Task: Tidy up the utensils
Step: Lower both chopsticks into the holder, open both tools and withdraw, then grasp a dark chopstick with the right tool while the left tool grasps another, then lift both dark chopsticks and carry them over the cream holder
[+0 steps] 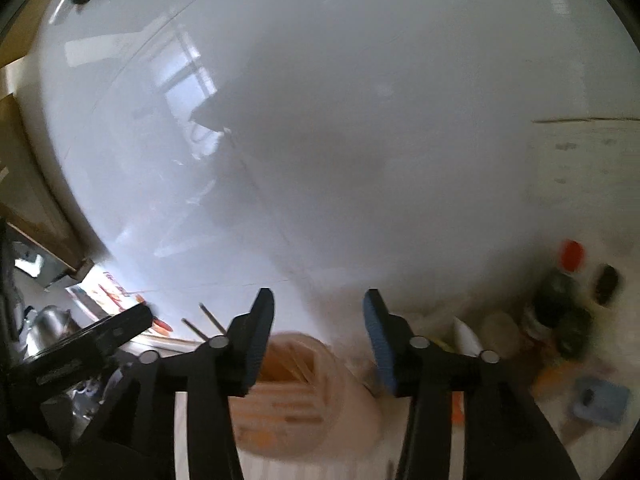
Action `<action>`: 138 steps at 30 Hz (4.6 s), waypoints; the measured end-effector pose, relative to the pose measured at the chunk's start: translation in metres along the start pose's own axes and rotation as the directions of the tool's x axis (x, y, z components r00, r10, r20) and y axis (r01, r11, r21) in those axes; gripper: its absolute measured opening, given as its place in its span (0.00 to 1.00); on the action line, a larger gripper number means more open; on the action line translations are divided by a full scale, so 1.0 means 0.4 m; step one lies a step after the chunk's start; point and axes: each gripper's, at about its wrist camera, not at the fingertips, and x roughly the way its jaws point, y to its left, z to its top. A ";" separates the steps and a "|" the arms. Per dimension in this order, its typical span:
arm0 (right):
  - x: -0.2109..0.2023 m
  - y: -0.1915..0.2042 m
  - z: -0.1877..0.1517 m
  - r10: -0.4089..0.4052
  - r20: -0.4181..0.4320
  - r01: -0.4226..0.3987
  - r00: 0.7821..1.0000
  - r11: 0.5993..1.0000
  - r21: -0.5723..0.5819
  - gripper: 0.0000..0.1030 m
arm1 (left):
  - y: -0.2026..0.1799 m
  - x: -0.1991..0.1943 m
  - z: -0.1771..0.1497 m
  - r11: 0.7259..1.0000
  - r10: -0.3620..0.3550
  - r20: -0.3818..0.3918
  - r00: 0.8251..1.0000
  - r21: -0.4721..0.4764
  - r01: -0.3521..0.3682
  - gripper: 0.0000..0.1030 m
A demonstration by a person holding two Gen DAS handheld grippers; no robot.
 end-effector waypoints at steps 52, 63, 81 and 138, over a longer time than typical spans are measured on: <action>0.159 -0.365 -0.722 -0.314 -0.727 0.290 0.610 0.943 -0.163 0.06 | -0.034 0.344 -0.654 0.984 -0.173 -0.627 0.759 -0.151 0.100 0.11; 0.162 -0.379 -0.689 -0.313 -0.731 0.298 0.607 0.942 -0.156 0.06 | -0.199 0.373 -0.669 0.991 -0.026 -0.627 0.778 0.087 0.104 0.04; 0.151 -0.403 -0.710 -0.252 -0.794 0.281 0.554 0.954 -0.108 0.18 | -0.068 0.330 -0.733 1.000 0.015 -0.699 0.715 0.019 -0.003 0.06; 0.155 -0.265 -0.787 -0.397 -0.748 0.246 0.532 0.918 -0.312 0.06 | -0.083 0.279 -0.659 0.981 0.129 -0.584 0.802 0.193 -0.018 0.03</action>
